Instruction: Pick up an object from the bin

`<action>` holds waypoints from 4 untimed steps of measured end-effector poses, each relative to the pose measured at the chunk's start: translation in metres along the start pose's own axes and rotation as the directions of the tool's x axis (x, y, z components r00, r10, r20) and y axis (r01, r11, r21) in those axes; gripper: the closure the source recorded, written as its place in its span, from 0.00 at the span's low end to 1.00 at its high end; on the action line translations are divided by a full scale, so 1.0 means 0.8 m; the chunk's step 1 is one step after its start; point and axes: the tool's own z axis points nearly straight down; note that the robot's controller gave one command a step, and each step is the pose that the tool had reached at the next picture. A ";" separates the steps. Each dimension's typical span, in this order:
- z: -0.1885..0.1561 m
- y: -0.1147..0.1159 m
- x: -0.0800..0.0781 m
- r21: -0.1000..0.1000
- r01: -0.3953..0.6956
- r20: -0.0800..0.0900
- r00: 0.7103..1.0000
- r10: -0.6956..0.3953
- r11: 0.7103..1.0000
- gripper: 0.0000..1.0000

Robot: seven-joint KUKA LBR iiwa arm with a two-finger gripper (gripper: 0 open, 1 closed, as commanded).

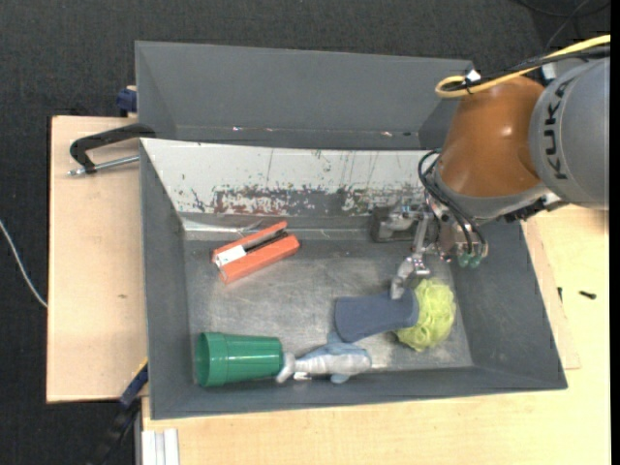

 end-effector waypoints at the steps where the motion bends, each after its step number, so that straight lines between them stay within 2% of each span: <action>1: 0.000 0.000 0.000 0.000 0.000 0.000 1.000 0.000 1.000 0.00; 2: 0.001 0.000 0.000 0.000 0.001 0.000 1.000 -0.001 1.000 0.00; 3: 0.011 0.039 -0.018 0.000 0.178 -0.001 0.984 -0.178 0.984 0.00; 4: 0.038 0.026 0.023 -0.001 0.145 0.007 0.989 -0.145 0.989 0.00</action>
Offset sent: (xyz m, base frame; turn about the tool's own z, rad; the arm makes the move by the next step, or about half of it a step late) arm -0.0384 0.0162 -0.0638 -0.1047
